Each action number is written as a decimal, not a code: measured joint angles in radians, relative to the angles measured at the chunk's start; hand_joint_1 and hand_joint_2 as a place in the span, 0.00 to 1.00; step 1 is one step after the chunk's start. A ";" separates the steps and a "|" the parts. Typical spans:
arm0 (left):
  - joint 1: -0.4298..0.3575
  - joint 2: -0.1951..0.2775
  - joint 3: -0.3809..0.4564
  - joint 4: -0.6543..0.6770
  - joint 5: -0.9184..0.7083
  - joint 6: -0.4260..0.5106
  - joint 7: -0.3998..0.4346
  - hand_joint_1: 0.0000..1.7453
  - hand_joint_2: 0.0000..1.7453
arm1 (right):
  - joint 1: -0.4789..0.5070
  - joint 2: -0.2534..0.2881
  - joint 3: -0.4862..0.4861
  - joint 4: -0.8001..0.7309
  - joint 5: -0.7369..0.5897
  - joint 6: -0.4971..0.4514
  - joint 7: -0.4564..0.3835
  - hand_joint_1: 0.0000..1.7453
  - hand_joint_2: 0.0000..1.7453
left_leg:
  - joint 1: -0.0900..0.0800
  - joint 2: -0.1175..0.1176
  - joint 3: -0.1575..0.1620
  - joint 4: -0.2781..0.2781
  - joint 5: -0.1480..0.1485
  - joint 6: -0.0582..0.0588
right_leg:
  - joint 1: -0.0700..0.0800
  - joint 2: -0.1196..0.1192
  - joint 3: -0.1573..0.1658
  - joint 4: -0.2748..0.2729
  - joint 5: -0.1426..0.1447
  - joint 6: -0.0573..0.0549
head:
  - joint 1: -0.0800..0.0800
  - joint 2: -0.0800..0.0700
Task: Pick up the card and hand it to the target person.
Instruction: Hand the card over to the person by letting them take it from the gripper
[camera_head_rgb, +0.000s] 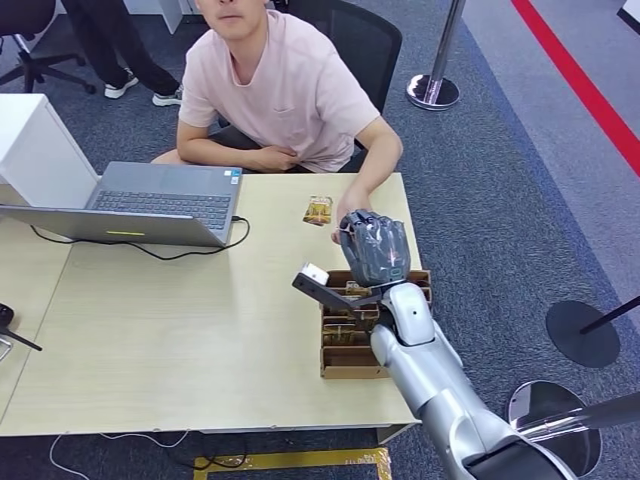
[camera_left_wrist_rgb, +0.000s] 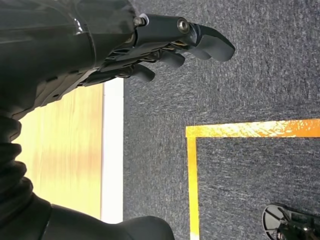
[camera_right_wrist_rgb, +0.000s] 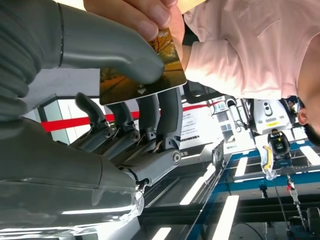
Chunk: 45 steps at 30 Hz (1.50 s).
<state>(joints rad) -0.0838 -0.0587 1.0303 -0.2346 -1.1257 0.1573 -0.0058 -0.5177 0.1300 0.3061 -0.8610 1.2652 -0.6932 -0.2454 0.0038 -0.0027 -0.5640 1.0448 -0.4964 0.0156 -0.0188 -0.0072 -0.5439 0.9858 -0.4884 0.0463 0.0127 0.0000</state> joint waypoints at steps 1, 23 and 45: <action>0.000 0.000 0.000 0.000 -0.002 -0.002 0.000 0.00 1.00 | -0.009 0.005 -0.005 0.014 0.001 0.000 0.002 0.00 1.00 | 0.000 0.000 0.000 0.000 0.000 0.000 | 0.000 0.000 0.000 0.000 0.000 0.000 | 0.000 0.000; 0.001 0.001 0.000 0.000 0.007 0.008 -0.006 0.00 0.00 | -0.069 0.040 -0.132 0.104 -0.184 0.005 -0.079 0.00 1.00 | 0.000 0.000 0.000 0.000 0.000 0.000 | 0.000 0.000 0.000 0.000 0.000 0.000 | 0.000 0.000; 0.003 0.001 0.006 0.000 0.013 0.013 0.006 0.00 0.00 | 0.036 -0.230 -0.673 0.018 -1.445 0.540 -0.194 0.00 1.00 | 0.000 -0.004 -0.002 0.001 -0.002 0.000 | 0.000 -0.005 -0.001 -0.002 0.000 0.000 | 0.000 0.000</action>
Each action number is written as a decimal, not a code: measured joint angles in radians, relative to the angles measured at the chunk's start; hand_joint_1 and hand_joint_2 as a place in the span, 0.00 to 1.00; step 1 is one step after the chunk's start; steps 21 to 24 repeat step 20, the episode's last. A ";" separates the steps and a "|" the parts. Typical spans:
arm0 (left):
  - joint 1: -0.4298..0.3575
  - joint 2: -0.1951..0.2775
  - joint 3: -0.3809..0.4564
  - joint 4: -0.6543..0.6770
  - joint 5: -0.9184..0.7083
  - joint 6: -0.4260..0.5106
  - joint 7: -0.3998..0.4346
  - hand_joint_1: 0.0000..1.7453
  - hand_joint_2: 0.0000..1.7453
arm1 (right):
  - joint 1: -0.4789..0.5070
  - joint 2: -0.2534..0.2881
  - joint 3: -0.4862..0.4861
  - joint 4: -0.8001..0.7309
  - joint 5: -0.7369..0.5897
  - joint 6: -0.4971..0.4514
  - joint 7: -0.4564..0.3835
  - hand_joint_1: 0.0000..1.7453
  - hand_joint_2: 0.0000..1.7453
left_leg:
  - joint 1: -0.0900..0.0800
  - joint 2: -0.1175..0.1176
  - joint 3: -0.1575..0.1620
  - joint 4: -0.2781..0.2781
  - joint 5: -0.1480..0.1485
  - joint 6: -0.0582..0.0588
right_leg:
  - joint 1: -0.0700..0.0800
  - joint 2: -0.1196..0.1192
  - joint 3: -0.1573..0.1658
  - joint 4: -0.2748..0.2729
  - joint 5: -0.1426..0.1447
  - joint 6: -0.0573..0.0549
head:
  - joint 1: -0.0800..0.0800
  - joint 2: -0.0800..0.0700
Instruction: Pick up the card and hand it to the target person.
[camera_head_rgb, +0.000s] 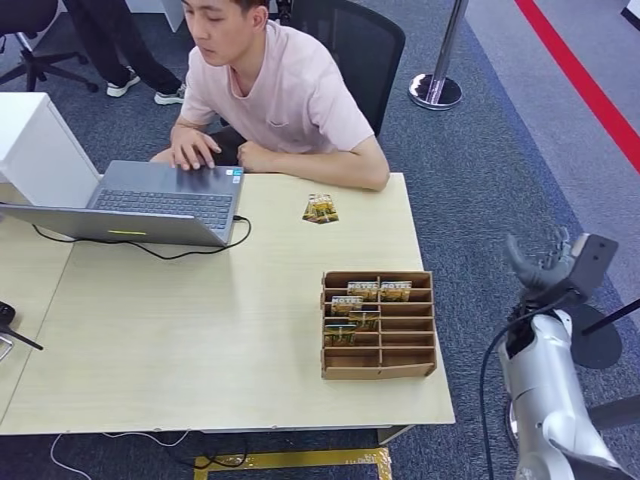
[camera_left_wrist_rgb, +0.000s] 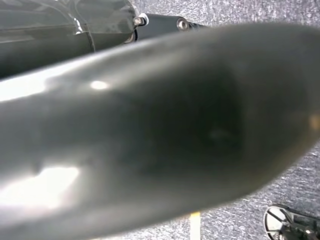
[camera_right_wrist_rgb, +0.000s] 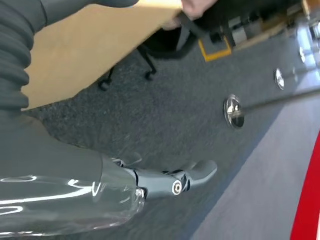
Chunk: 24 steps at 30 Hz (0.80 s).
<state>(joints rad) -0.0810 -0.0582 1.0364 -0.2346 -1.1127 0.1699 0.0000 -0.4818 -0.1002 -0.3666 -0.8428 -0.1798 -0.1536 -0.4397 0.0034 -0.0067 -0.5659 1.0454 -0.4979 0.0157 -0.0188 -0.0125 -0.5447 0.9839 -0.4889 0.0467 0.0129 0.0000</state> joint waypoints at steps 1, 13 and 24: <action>0.000 0.000 0.002 0.000 0.000 0.001 0.000 0.00 0.00 | 0.010 -0.011 -0.026 0.015 -0.020 0.008 -0.004 0.00 1.00 | 0.000 0.000 0.000 0.000 0.000 0.000 | 0.000 0.000 0.000 0.000 0.000 0.000 | 0.000 0.000; -0.002 -0.001 0.015 0.000 0.000 0.007 0.019 0.00 1.00 | 0.135 -0.078 -0.252 0.291 -0.197 0.060 0.107 0.00 1.00 | 0.001 0.000 0.000 0.000 -0.001 0.000 | 0.001 0.000 0.000 0.000 -0.002 -0.001 | 0.000 0.000; -0.002 -0.002 0.022 0.000 0.004 0.015 0.031 0.00 1.00 | 0.282 -0.049 -0.311 0.479 -0.187 0.051 0.246 0.00 0.00 | 0.002 0.000 0.001 -0.001 -0.005 -0.001 | 0.002 0.000 0.000 0.000 -0.004 -0.001 | 0.000 0.000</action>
